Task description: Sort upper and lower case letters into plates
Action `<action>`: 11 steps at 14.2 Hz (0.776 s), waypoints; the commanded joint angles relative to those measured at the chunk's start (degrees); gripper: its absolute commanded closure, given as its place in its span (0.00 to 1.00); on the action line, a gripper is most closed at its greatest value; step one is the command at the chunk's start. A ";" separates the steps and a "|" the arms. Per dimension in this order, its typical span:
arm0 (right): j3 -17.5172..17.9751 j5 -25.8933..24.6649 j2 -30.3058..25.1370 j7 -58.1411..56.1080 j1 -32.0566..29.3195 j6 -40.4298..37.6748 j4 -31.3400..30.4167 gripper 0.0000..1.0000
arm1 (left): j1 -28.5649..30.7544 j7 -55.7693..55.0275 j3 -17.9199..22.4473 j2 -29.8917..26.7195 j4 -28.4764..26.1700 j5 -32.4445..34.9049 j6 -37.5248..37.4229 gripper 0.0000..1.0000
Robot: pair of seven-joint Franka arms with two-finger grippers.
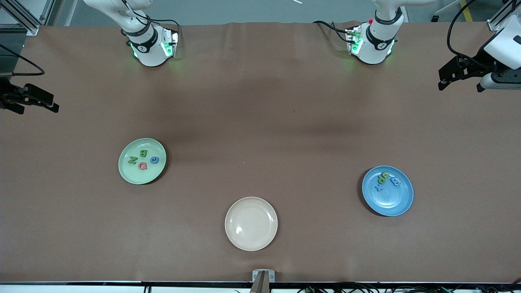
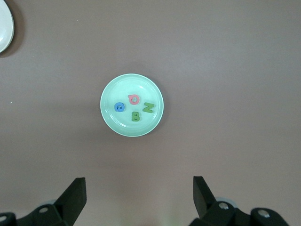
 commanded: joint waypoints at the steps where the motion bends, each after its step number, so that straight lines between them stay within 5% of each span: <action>1: 0.47 -0.87 -3.64 -0.10 0.54 1.13 -3.67 0.00 | -0.03 0.41 0.27 -0.36 0.66 -3.17 -0.66 0.00; 11: 0.64 -1.13 -6.29 -0.27 0.54 2.10 -6.05 0.00 | -0.12 -0.12 0.19 -0.19 2.68 0.14 -1.89 0.00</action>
